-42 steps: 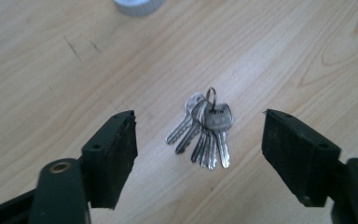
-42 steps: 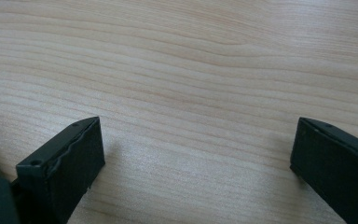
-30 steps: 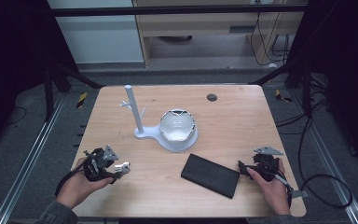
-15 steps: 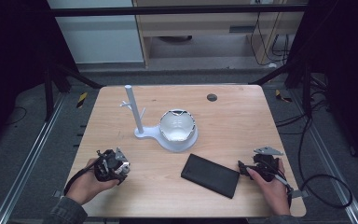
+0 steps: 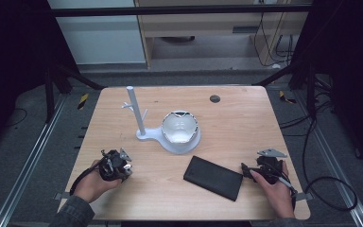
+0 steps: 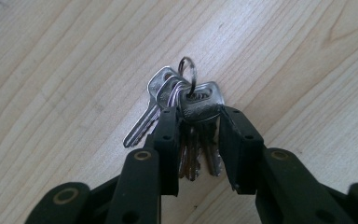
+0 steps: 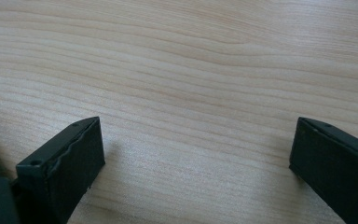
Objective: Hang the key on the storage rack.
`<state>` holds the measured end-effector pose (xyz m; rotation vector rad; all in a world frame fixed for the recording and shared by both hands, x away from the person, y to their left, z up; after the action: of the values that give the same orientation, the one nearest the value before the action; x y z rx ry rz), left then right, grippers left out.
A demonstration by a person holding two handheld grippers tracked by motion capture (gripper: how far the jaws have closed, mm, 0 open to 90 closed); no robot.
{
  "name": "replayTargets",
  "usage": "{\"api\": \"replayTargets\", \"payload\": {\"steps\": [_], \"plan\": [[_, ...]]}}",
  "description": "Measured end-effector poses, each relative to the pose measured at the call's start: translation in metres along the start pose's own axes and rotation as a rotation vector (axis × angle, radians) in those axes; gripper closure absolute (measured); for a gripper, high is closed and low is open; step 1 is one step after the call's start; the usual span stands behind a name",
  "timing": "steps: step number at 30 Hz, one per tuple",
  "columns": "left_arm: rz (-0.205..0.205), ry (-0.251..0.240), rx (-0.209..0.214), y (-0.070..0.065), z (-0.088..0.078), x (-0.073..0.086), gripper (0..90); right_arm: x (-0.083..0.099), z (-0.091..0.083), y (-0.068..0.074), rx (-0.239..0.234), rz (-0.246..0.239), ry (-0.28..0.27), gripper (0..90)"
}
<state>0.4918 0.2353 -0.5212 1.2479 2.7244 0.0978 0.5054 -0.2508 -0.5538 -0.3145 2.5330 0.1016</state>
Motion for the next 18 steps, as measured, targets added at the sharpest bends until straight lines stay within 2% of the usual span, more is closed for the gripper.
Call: {"api": "replayTargets", "payload": {"steps": [6, 11, 15, 18], "plan": [[0.01, 0.015, 0.019, 0.006, 0.001, 0.0018, 79.9, 0.0002, 0.0, -0.0001, 0.001, -0.006, 0.001, 3.1], [0.003, 0.014, 0.023, 0.0086, 0.0001, 0.0014, 79.9, 0.0001, -0.0001, 0.0003, -0.001, -0.004, -0.001, 3.1], [-0.004, -0.031, 0.015, 0.007, -0.0061, -0.0016, 68.1, 0.0001, 0.0, 0.0003, -0.001, -0.005, -0.001, 3.1], [0.0, -0.03, 0.013, 0.0068, -0.0066, -0.0031, 64.5, 0.0001, -0.0001, 0.0003, -0.001, -0.005, -0.001, 3.1]]}}
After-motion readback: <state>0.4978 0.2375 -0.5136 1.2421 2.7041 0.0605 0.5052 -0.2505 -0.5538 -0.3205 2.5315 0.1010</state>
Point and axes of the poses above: each handheld gripper's, and its own axes: z roughly forward along the jaws, x roughly out of its underside, y roughly to its left, the point moved 6 cm from there along z, roughly forward along the jaws, and after that the axes turned 13 degrees about y, right-handed, at the moved point
